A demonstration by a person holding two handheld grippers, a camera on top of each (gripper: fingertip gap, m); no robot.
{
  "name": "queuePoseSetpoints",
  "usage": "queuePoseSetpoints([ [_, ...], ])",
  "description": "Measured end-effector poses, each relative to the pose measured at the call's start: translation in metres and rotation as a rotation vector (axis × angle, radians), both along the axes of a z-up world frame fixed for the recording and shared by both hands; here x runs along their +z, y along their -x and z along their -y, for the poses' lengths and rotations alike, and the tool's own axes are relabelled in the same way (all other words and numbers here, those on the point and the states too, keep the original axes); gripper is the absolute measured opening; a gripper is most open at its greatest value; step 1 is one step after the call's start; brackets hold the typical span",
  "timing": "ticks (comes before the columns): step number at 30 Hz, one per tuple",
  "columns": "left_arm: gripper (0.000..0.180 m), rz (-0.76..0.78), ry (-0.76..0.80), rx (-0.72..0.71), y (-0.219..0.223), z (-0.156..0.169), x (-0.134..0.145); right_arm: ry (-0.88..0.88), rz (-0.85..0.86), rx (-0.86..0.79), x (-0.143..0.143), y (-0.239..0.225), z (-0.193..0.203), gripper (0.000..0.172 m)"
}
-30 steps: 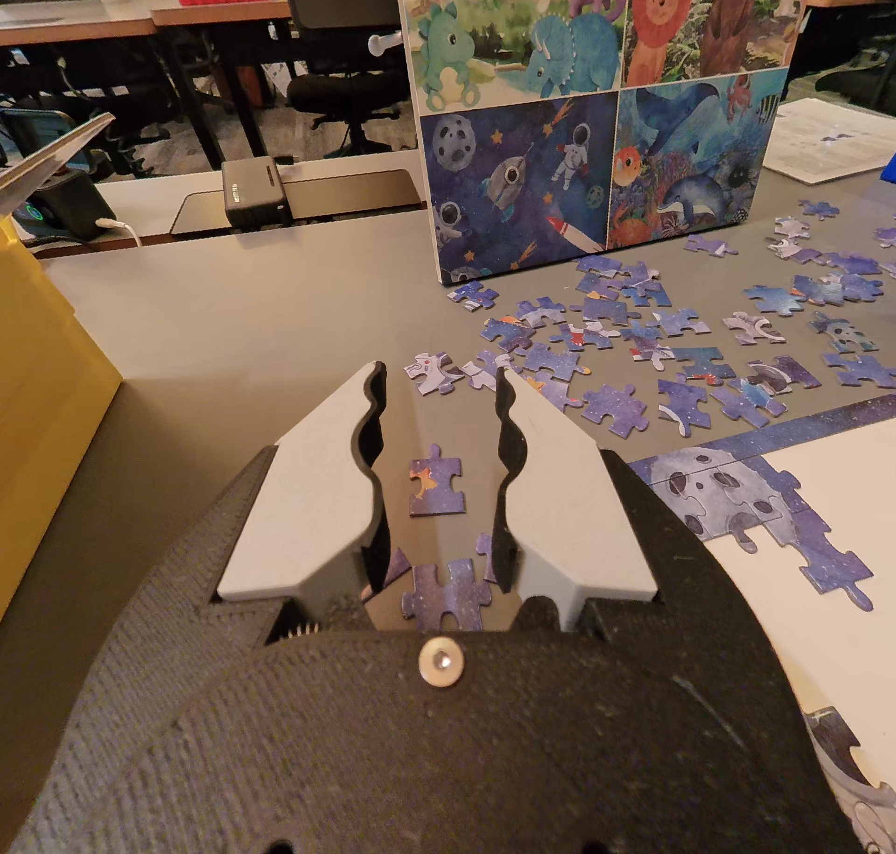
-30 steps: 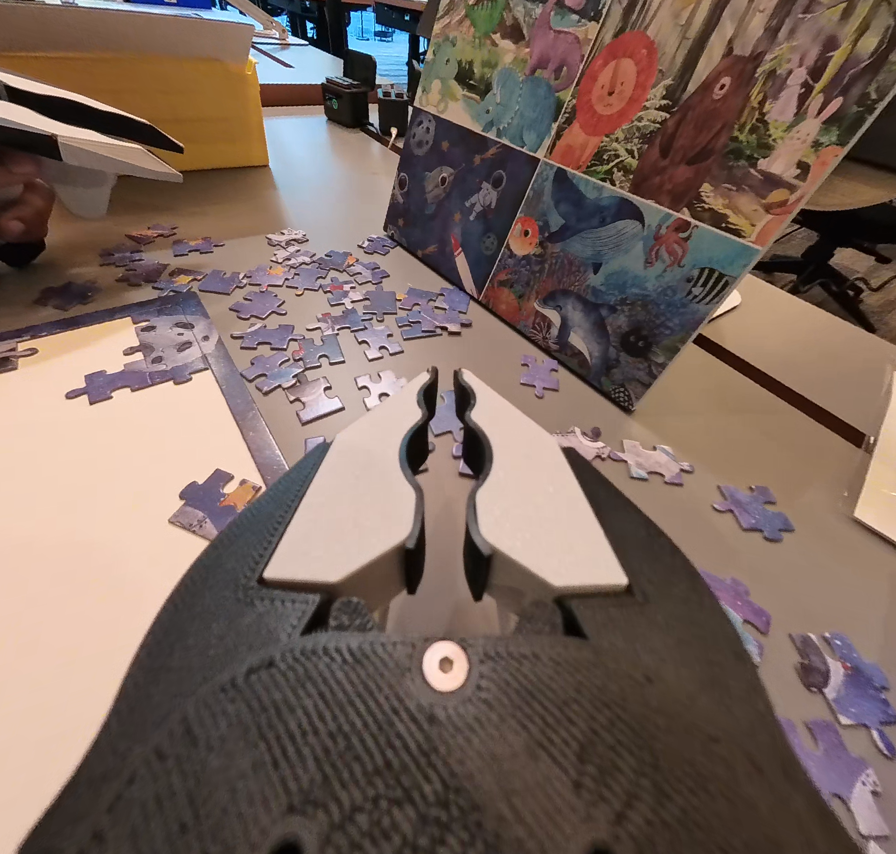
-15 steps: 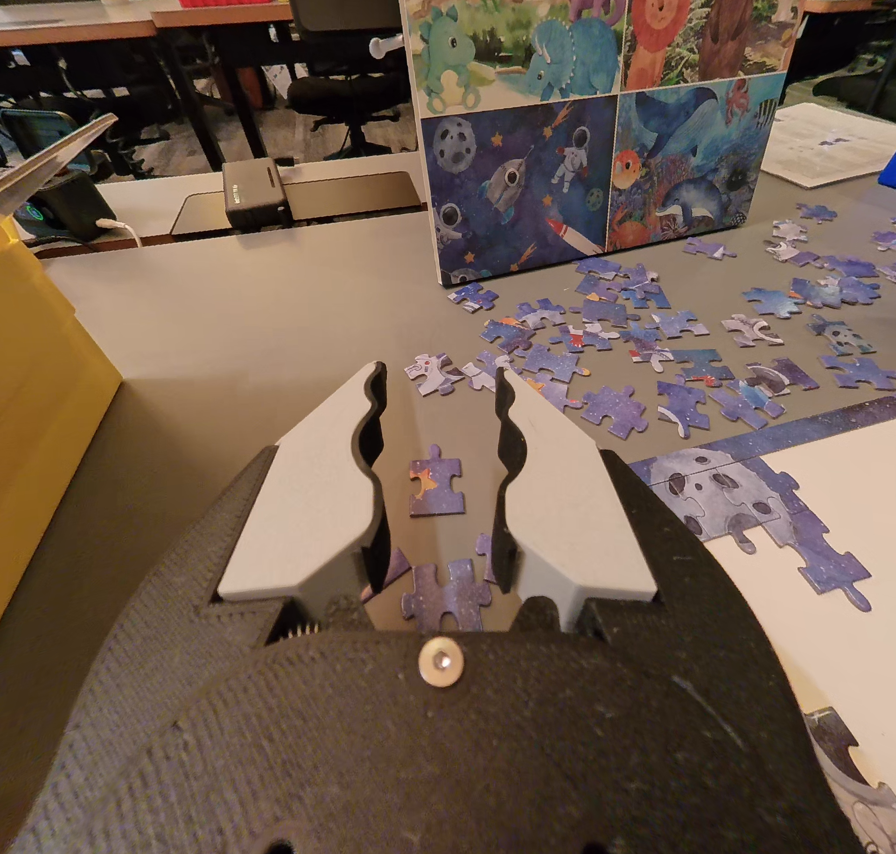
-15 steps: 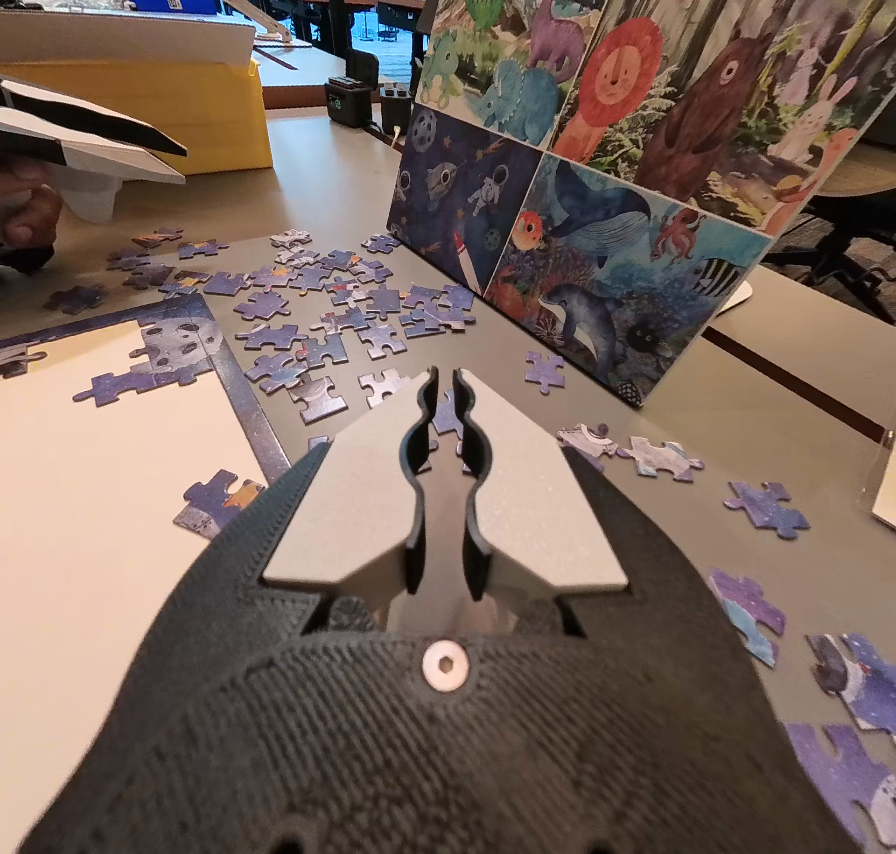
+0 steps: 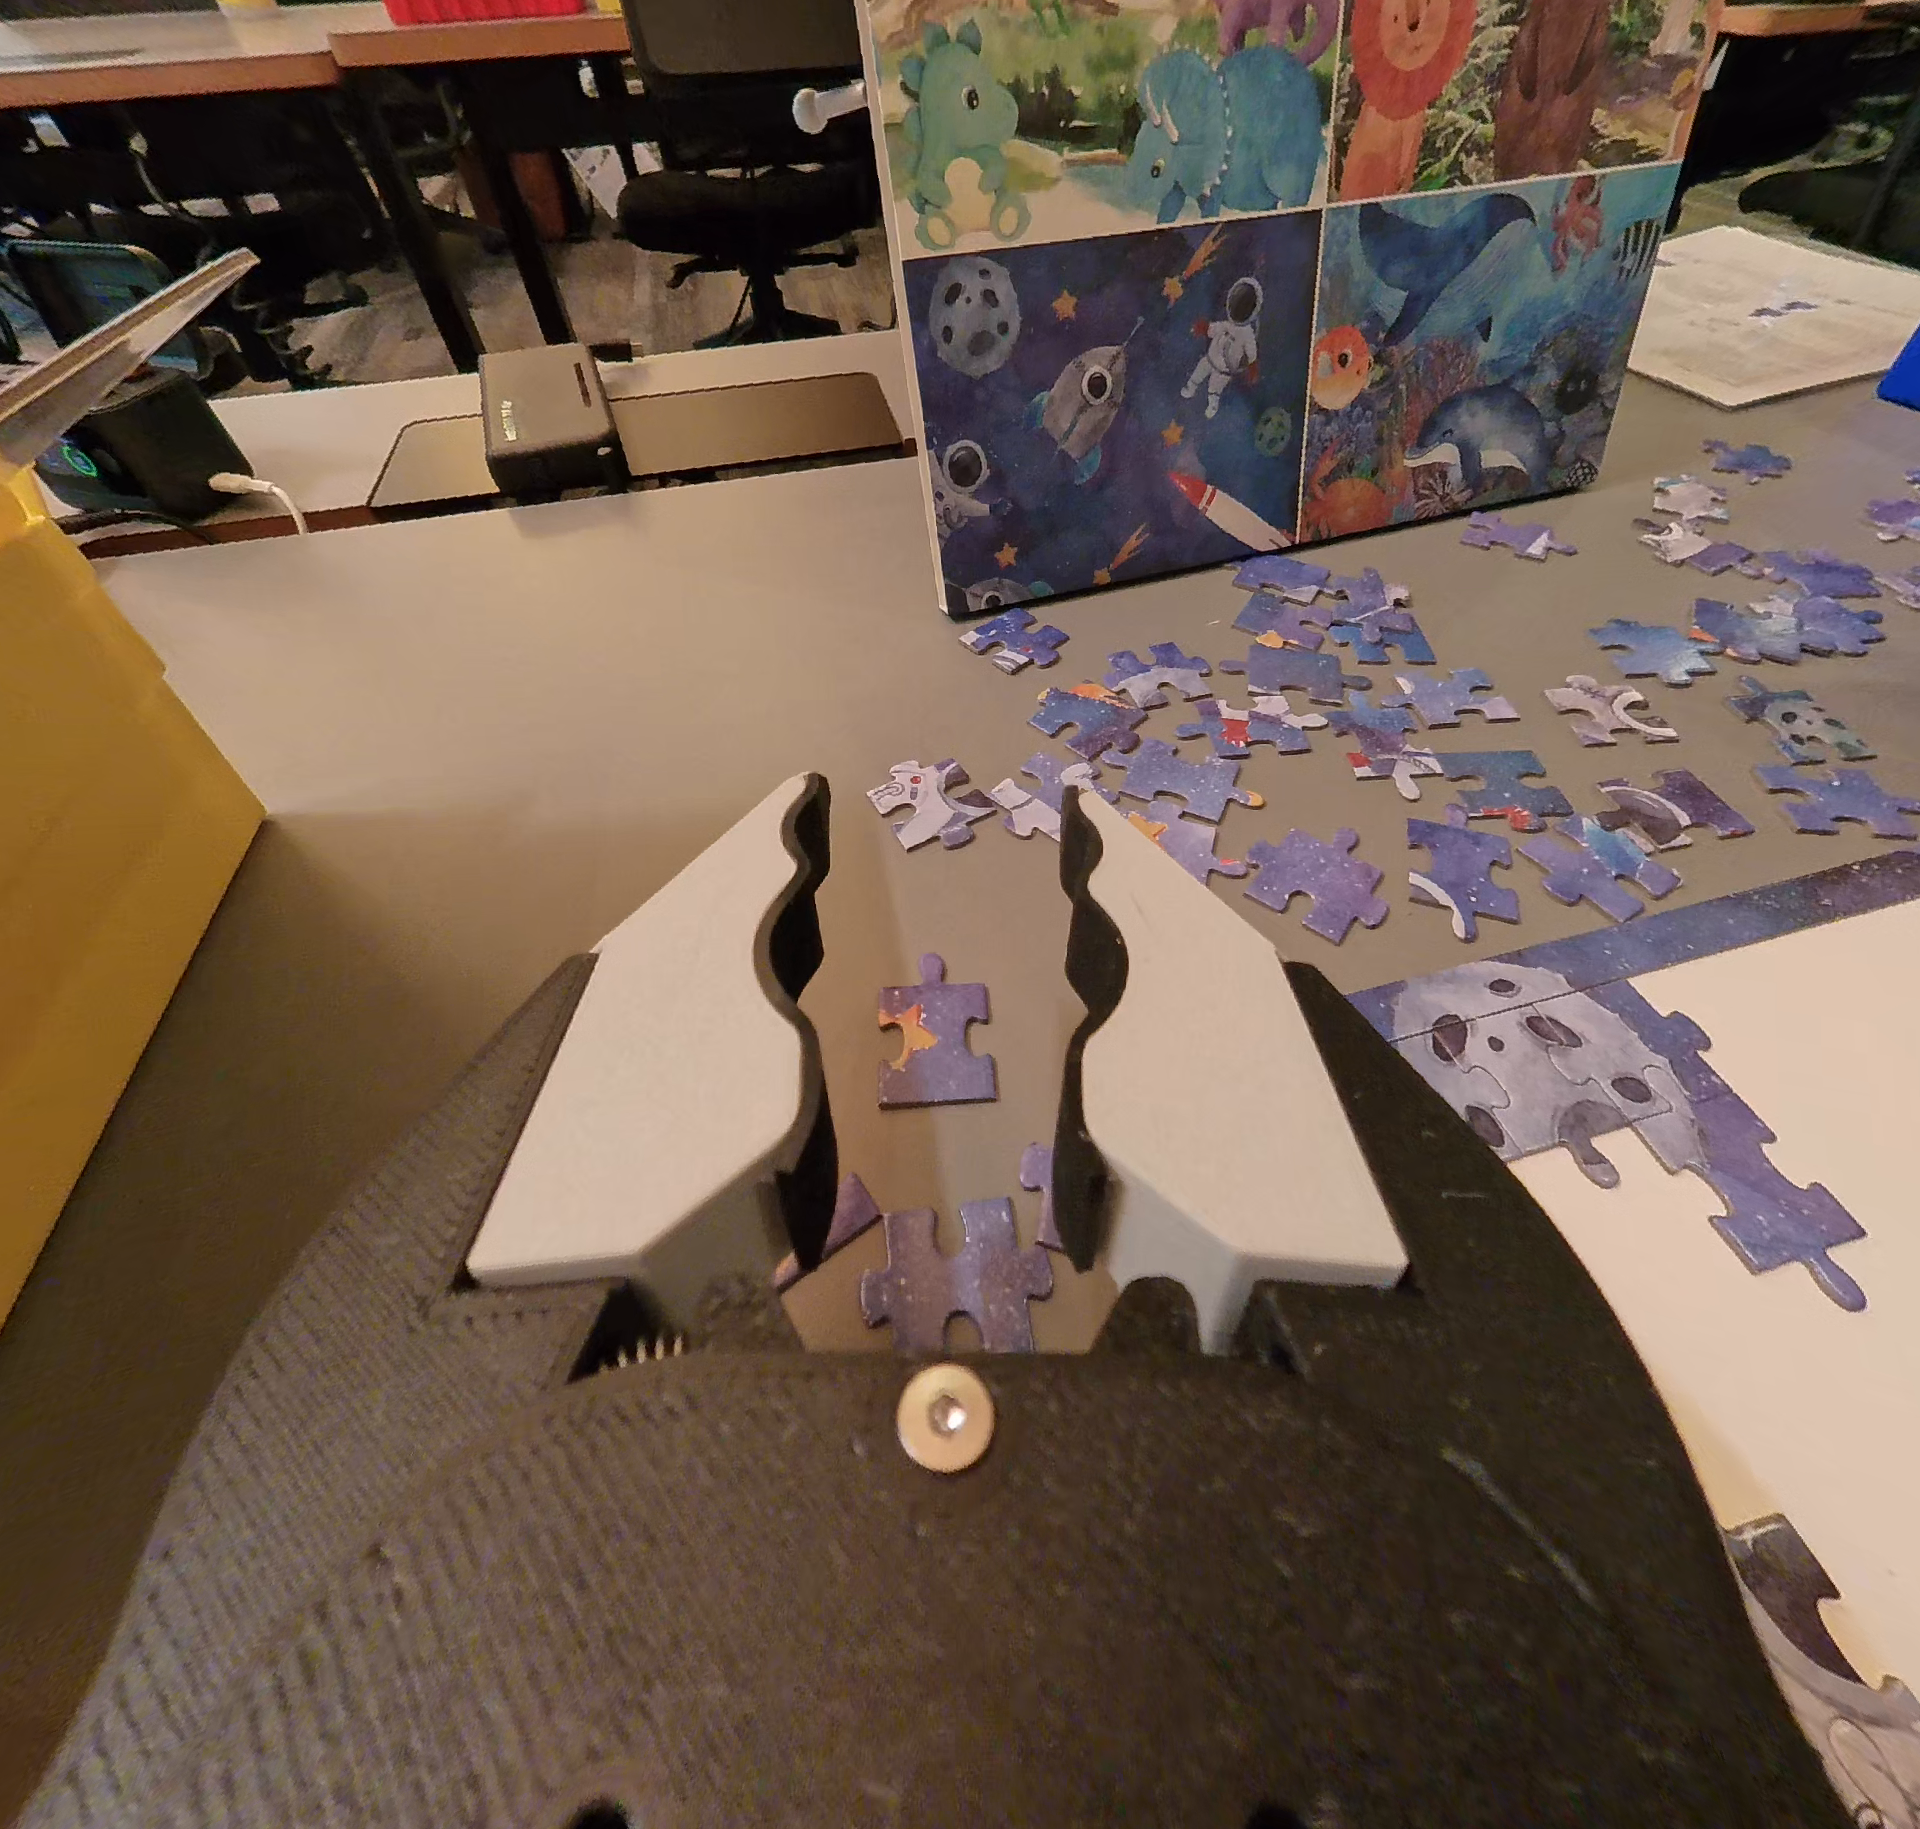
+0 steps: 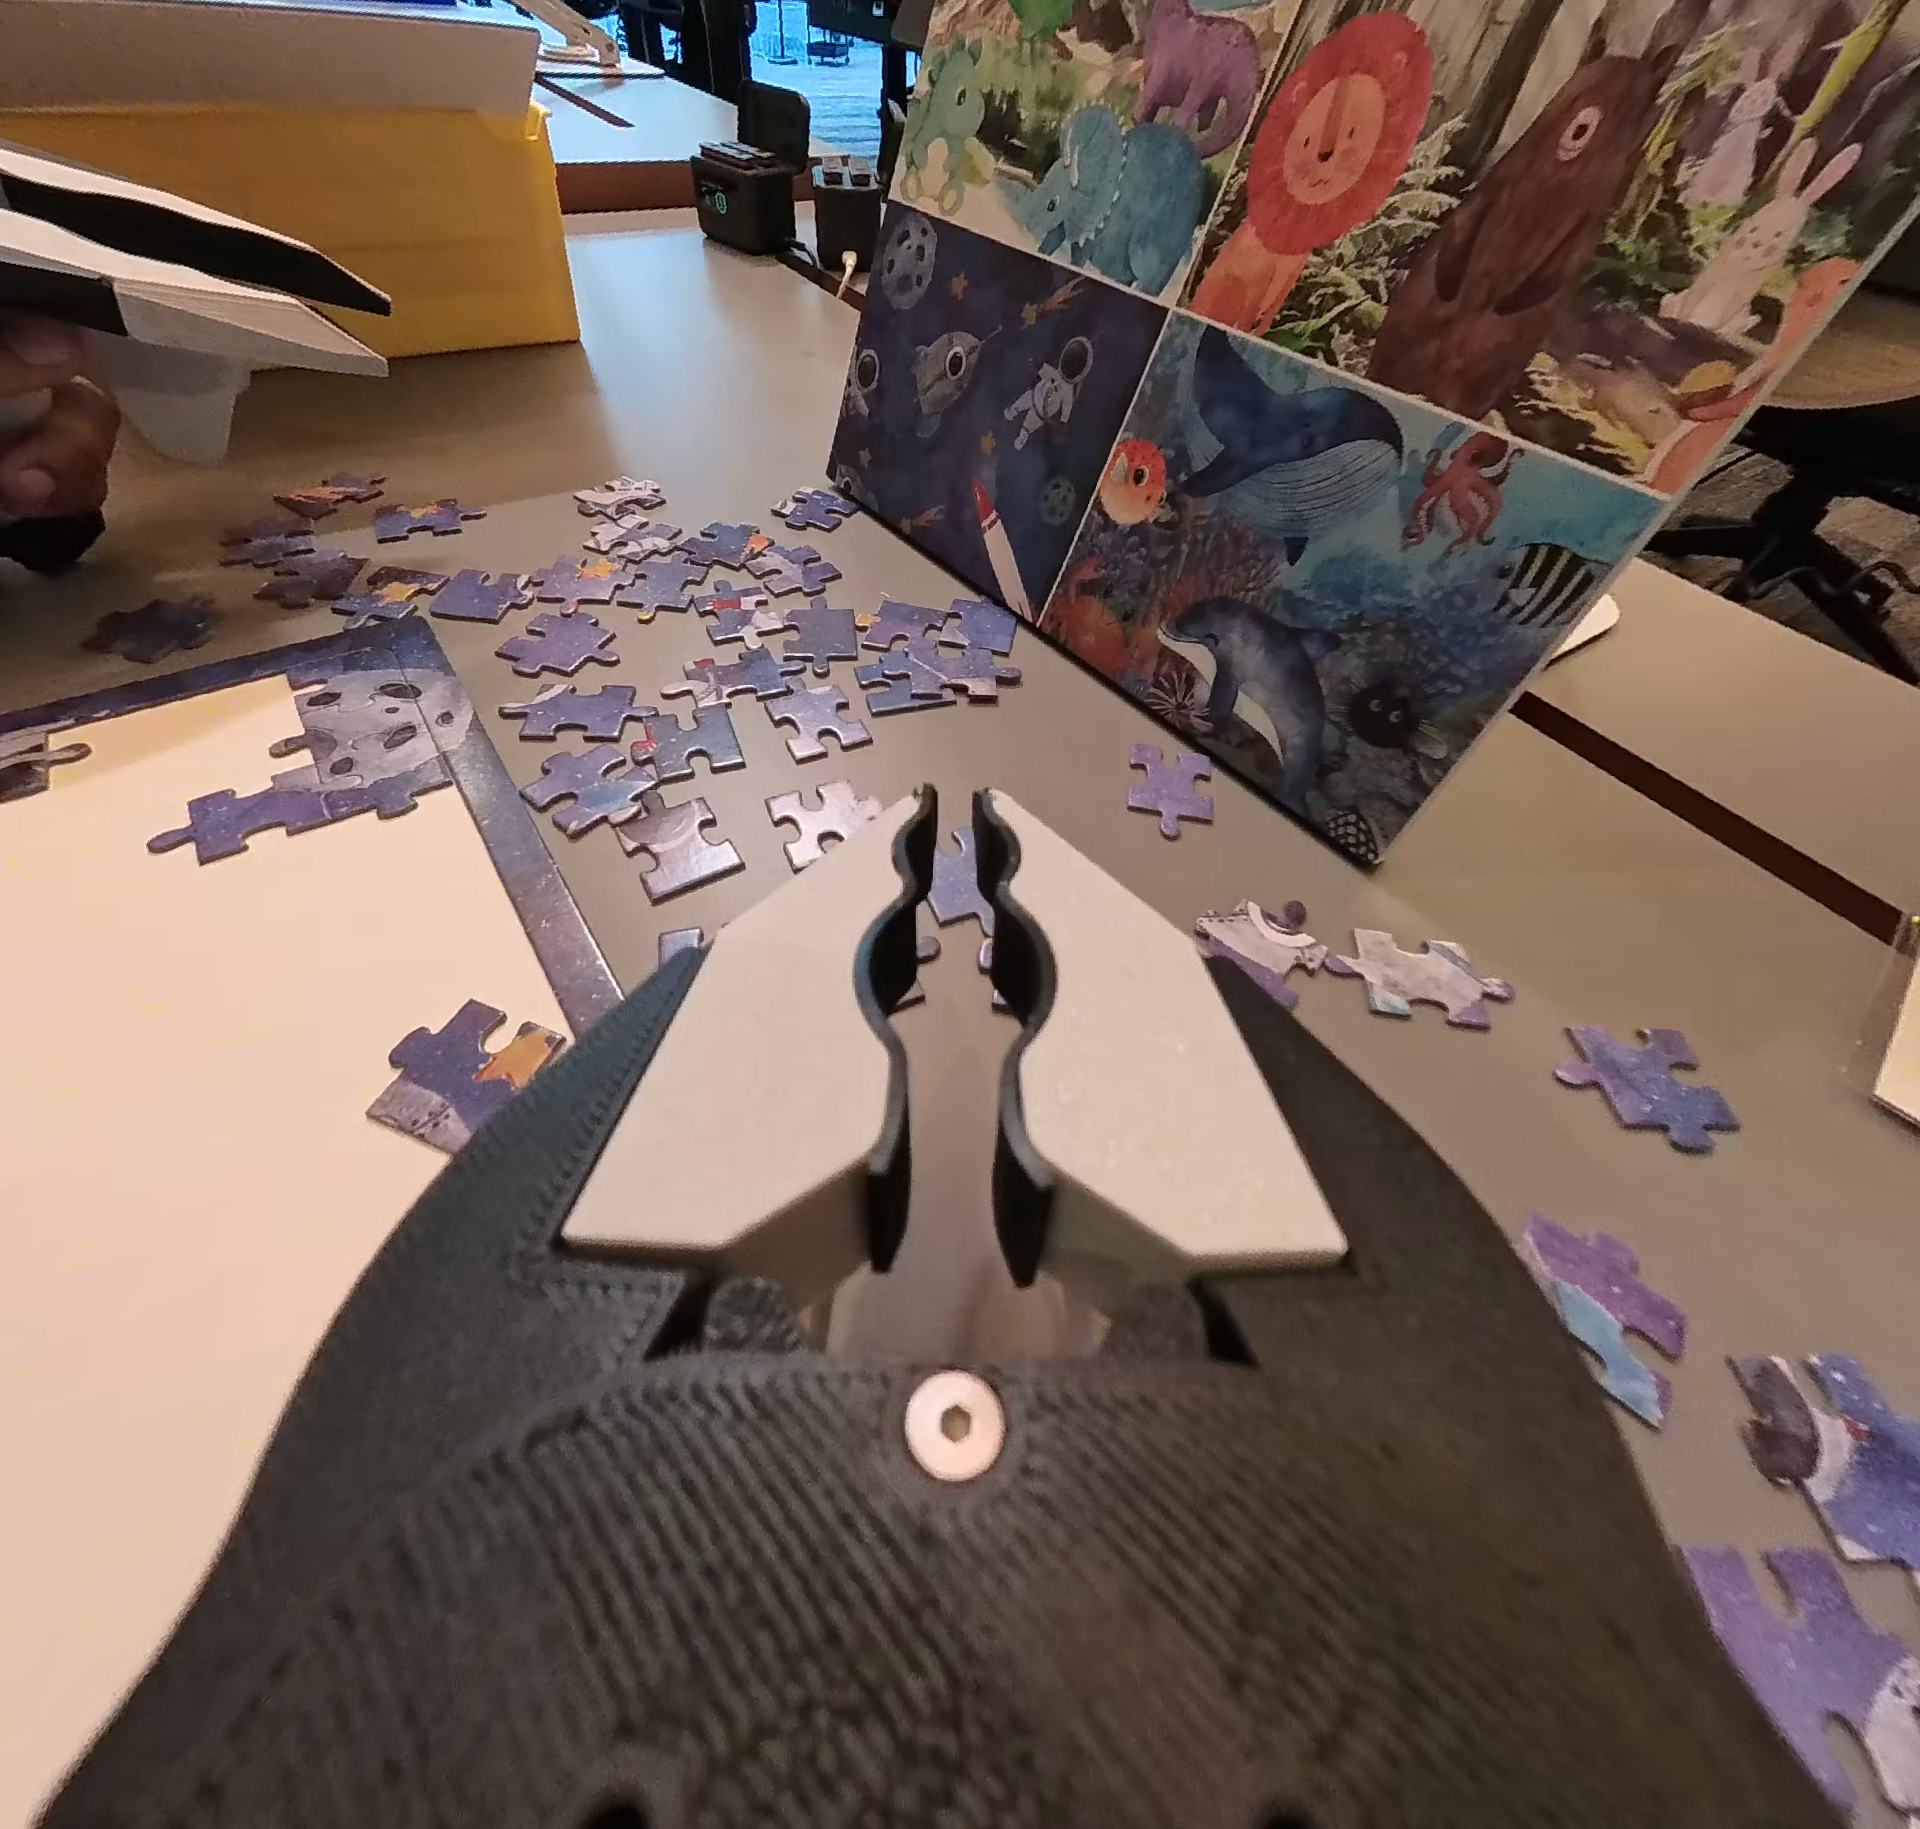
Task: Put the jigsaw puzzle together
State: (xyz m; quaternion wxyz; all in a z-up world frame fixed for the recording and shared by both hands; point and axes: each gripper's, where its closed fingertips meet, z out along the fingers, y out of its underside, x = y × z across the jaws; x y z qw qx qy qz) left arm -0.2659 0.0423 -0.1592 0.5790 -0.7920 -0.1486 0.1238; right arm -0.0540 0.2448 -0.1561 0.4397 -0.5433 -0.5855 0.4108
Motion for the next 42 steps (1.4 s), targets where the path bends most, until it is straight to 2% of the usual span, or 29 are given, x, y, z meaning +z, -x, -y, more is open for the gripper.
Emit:
queuePoseSetpoints([
  [3, 0.036, -0.032, -0.055, 0.023, 0.002, 0.005, 0.009, 0.001, 0.002, -0.001, 0.0, 0.0, 0.0, 0.005],
  [7, 0.0, -0.183, -0.217, 0.268, 0.033, 0.043, 0.047, 0.004, 0.004, 0.0, -0.001, 0.0, 0.0, 0.005],
  [13, 0.0, -0.143, -0.172, 0.322, 0.043, 0.047, 0.037, 0.007, 0.006, -0.001, -0.001, 0.0, 0.0, 0.005],
  [20, 0.0, -0.074, -0.171, 0.311, 0.045, 0.044, 0.029, 0.006, 0.011, -0.004, -0.002, 0.001, -0.001, 0.006],
  [42, 0.0, -0.06, -0.161, 0.275, 0.04, 0.038, 0.026, 0.009, 0.028, -0.006, -0.004, 0.001, -0.001, 0.007],
])
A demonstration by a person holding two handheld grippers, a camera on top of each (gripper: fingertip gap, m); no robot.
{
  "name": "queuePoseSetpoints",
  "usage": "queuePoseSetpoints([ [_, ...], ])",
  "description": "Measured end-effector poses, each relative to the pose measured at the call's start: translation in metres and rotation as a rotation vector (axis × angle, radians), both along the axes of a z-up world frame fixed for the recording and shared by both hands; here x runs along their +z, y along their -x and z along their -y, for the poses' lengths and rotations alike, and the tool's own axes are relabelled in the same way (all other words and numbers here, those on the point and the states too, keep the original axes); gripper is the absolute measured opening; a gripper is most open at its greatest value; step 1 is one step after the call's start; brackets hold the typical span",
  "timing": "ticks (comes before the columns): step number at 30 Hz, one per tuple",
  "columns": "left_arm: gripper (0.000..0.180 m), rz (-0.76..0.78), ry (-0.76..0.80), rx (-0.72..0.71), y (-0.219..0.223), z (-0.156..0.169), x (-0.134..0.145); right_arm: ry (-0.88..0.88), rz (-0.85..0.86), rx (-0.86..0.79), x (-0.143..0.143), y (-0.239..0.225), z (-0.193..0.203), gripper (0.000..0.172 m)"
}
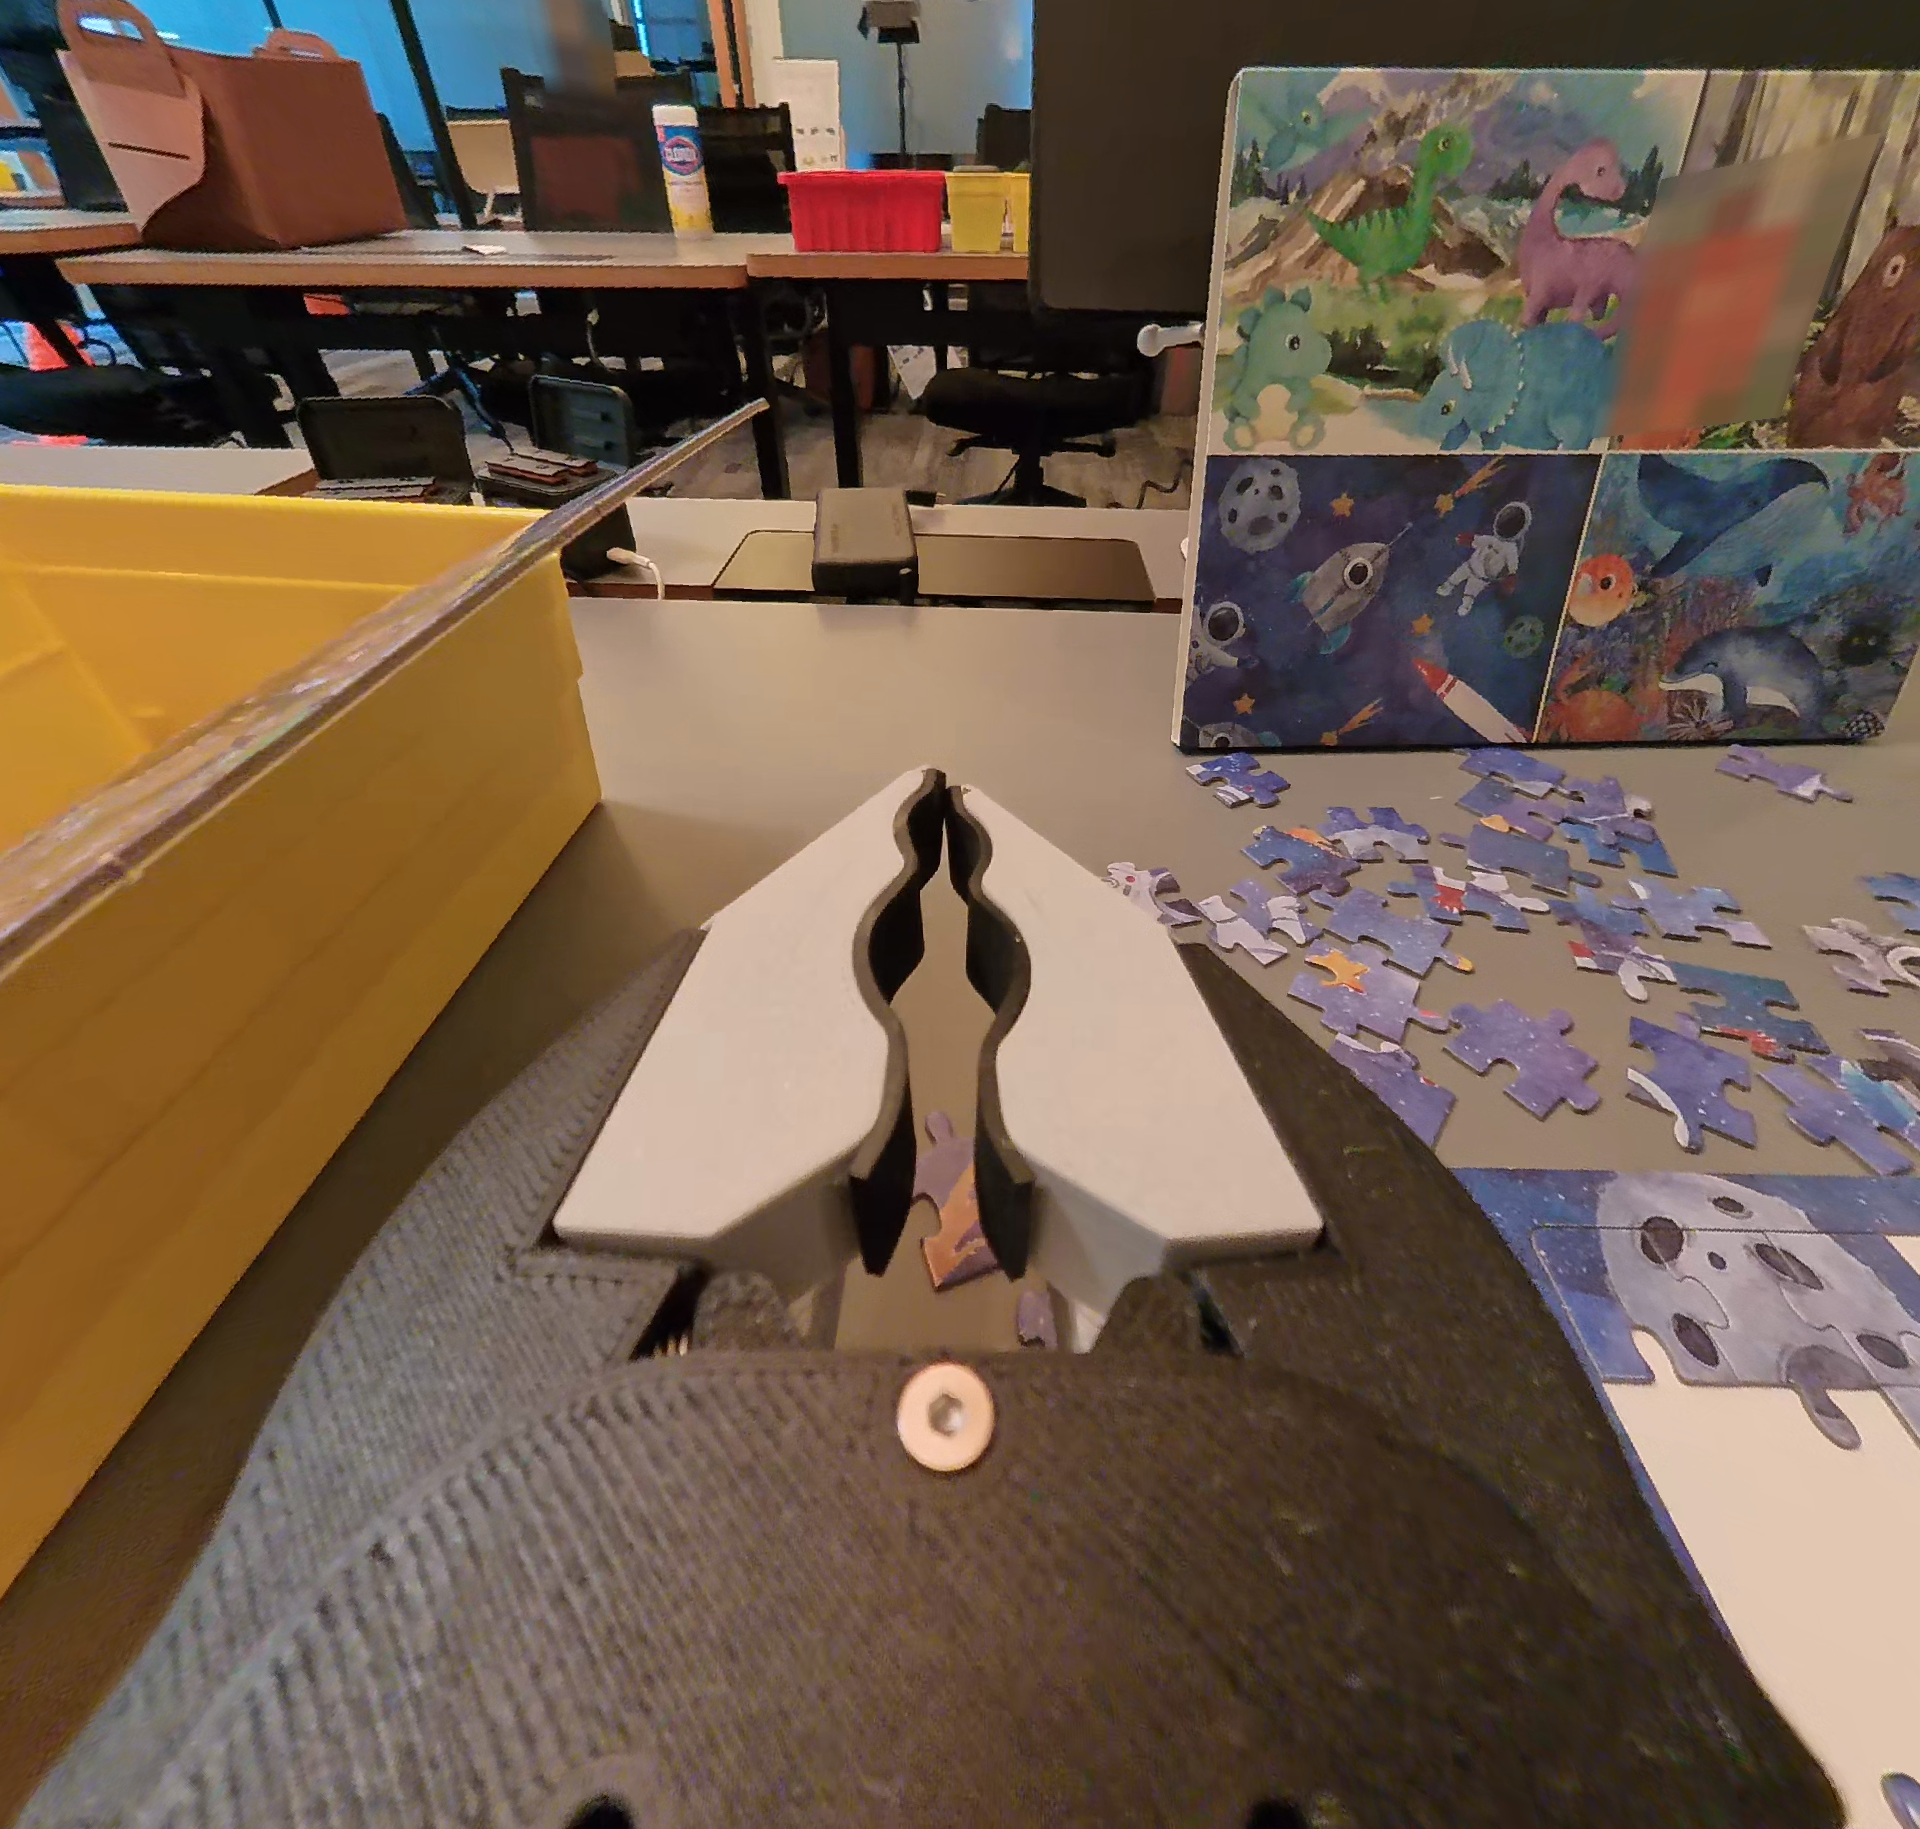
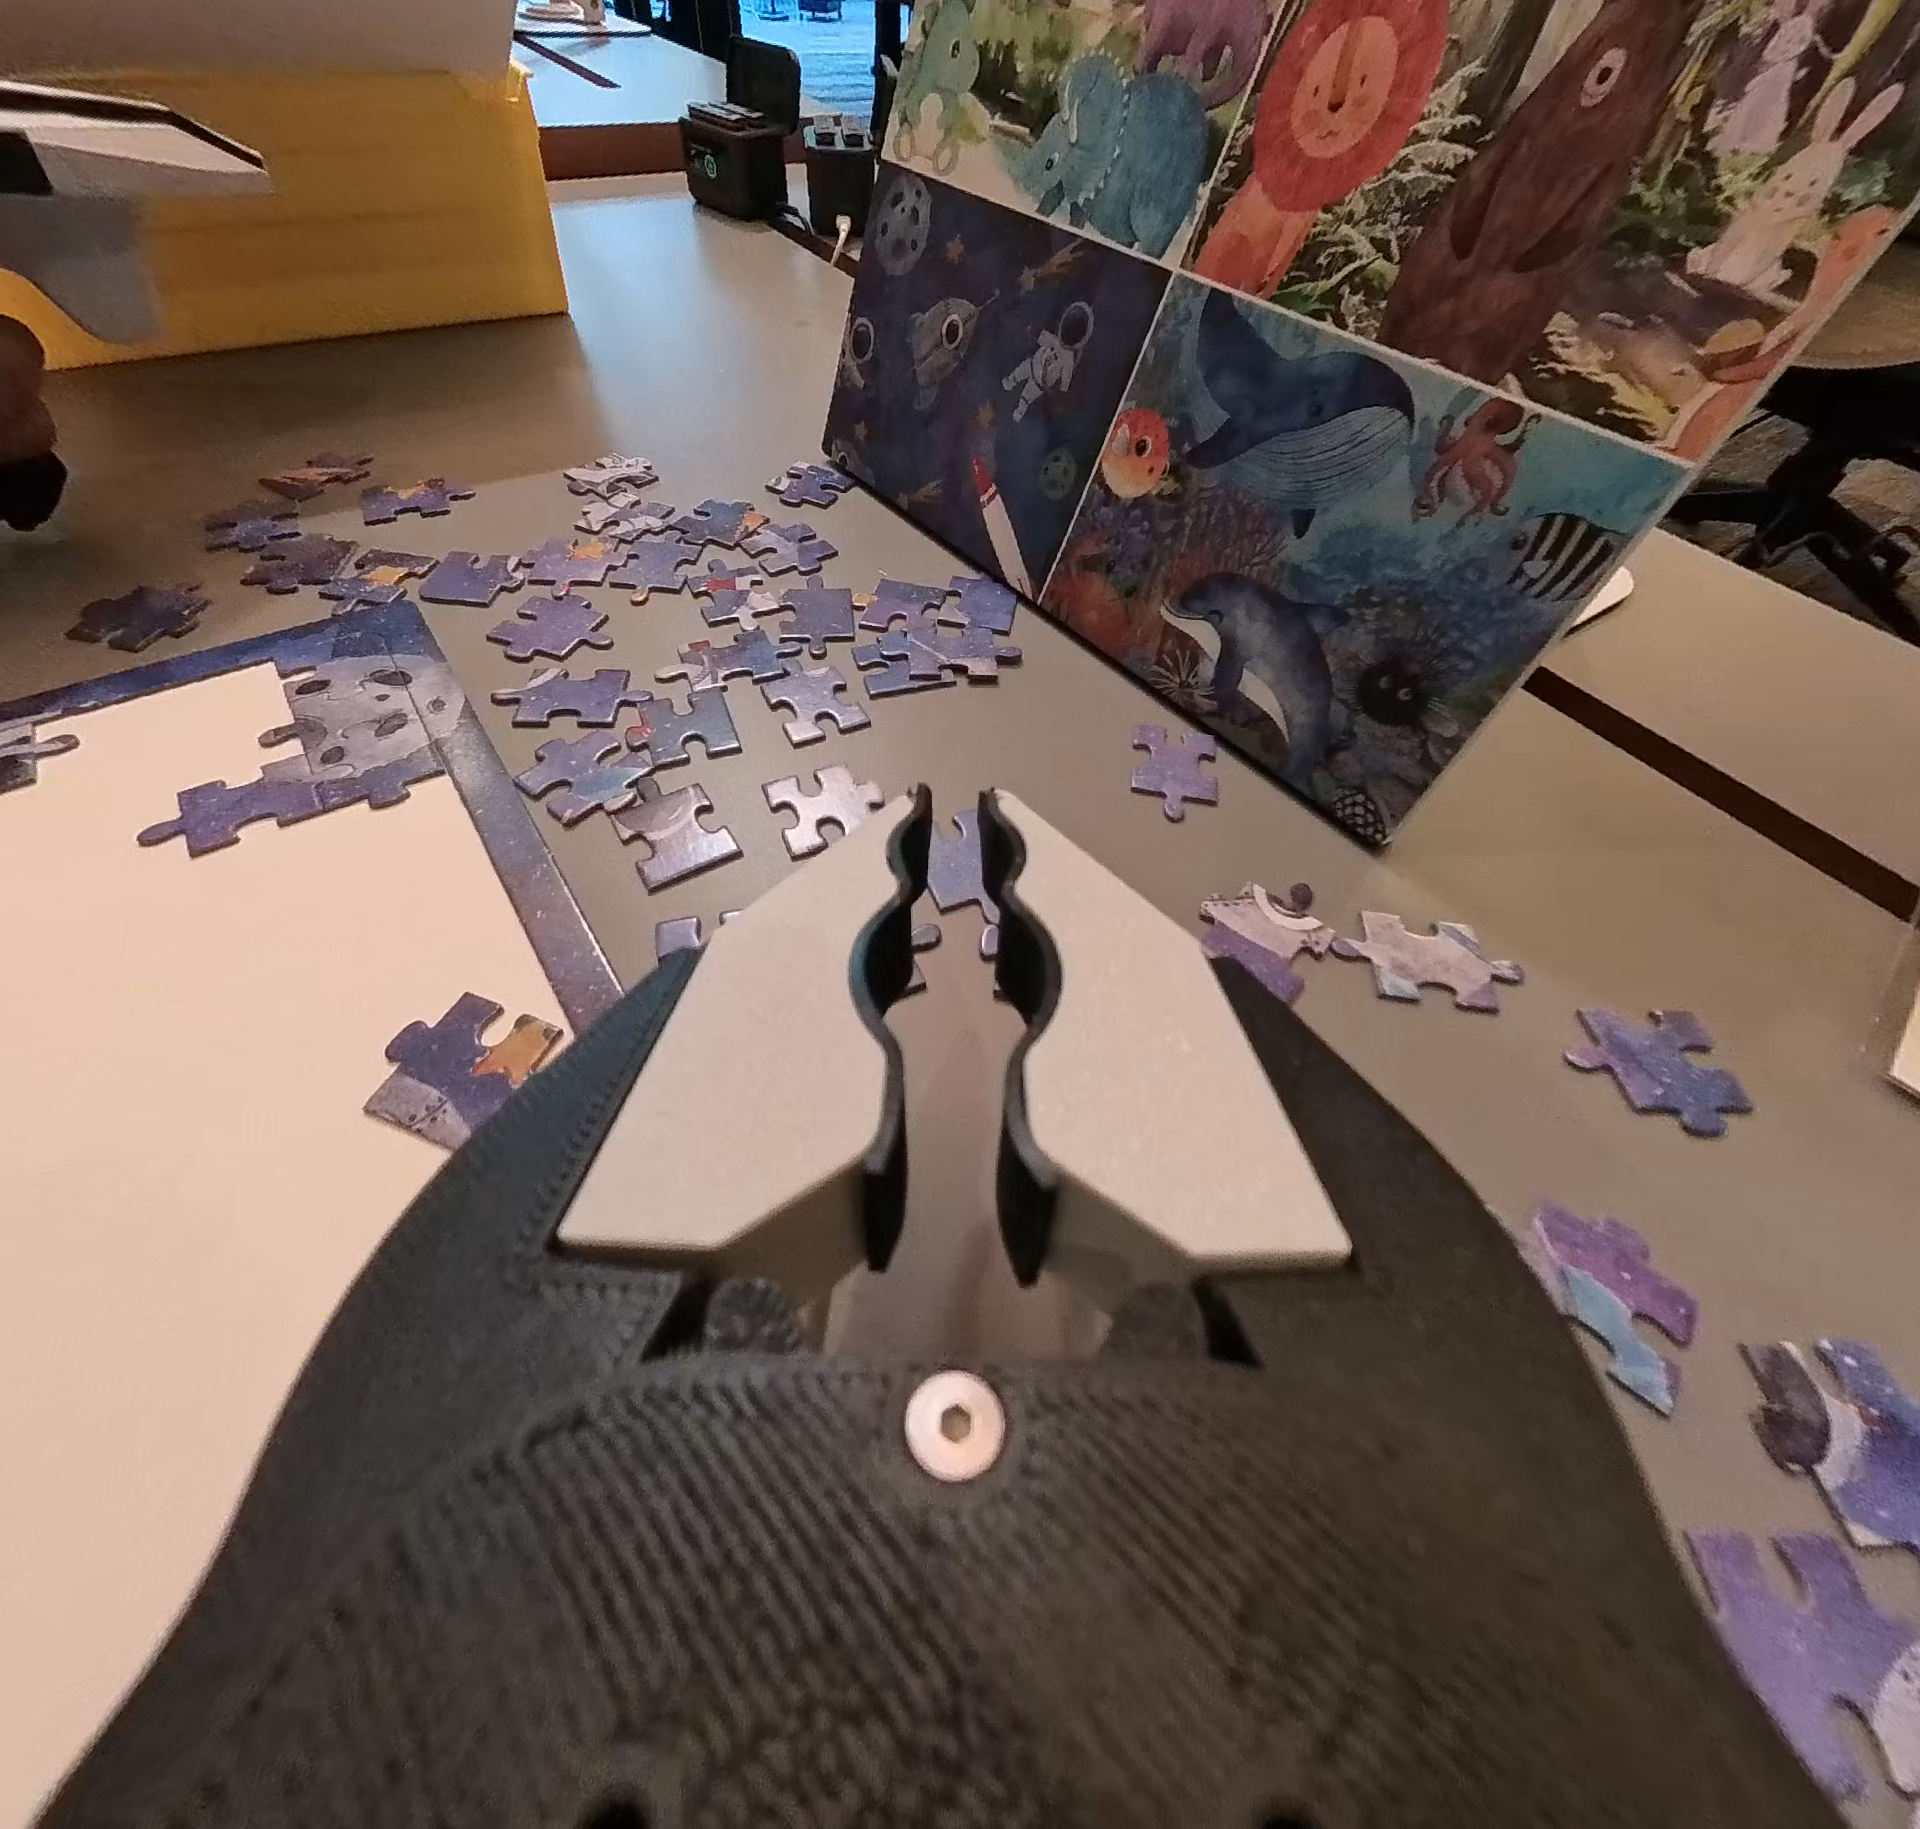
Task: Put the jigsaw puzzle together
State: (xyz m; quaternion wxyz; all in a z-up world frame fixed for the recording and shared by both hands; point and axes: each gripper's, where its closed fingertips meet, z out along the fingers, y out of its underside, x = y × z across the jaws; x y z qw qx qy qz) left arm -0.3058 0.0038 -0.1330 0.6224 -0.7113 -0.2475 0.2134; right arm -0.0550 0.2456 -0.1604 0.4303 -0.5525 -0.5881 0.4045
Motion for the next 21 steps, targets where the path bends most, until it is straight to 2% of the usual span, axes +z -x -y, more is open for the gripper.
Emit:
queuePoseSetpoints([
  [21, 0.0, 0.015, 0.059, -0.036, -0.0044, -0.0082, -0.0101, -0.003, 0.018, -0.002, -0.0028, 0.0006, 0.0006, 0.008],
])
